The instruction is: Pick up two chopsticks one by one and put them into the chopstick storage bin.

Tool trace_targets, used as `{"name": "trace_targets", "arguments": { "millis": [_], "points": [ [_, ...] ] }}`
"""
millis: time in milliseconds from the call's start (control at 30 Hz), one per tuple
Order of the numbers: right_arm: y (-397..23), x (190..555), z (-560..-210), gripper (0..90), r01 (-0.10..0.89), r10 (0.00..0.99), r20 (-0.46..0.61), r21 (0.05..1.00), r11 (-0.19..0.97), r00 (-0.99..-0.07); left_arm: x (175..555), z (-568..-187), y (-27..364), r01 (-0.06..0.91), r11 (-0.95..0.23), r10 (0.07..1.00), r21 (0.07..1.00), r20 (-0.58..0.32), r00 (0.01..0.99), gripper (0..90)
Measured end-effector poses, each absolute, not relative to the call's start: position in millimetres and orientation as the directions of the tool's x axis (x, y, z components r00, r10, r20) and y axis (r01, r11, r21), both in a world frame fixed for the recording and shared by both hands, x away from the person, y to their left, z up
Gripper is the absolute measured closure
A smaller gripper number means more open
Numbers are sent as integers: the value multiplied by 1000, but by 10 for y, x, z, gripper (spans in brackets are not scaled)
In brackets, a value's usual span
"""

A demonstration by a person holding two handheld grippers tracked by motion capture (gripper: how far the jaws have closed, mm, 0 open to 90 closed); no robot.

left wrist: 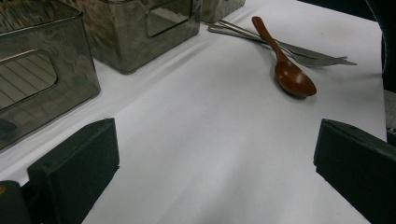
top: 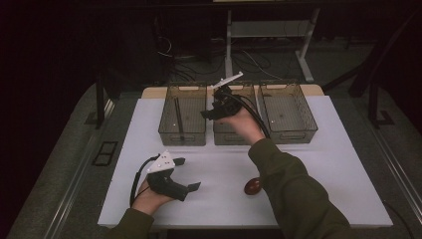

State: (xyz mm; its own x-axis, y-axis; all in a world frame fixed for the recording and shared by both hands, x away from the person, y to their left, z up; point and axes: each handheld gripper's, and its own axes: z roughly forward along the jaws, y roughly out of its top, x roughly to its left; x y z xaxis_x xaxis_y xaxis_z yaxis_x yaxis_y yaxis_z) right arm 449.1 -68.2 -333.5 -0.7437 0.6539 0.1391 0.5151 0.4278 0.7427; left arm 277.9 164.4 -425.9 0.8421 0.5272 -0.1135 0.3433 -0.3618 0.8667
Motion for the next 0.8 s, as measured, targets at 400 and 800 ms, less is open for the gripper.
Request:
{"name": "trace_targets", "arguments": {
  "millis": [400,800],
  "points": [
    [-1153,4163,-3396,298,459,600,127,772,441,-790,2775,-4269,1636,354,-361,540,863,-116,833,0],
    [-1698,3781,-3455,287,438,600,137,810,390,-788,2763,-4261,1618,352,-362,544,863,-110,832,0]
  ]
}}
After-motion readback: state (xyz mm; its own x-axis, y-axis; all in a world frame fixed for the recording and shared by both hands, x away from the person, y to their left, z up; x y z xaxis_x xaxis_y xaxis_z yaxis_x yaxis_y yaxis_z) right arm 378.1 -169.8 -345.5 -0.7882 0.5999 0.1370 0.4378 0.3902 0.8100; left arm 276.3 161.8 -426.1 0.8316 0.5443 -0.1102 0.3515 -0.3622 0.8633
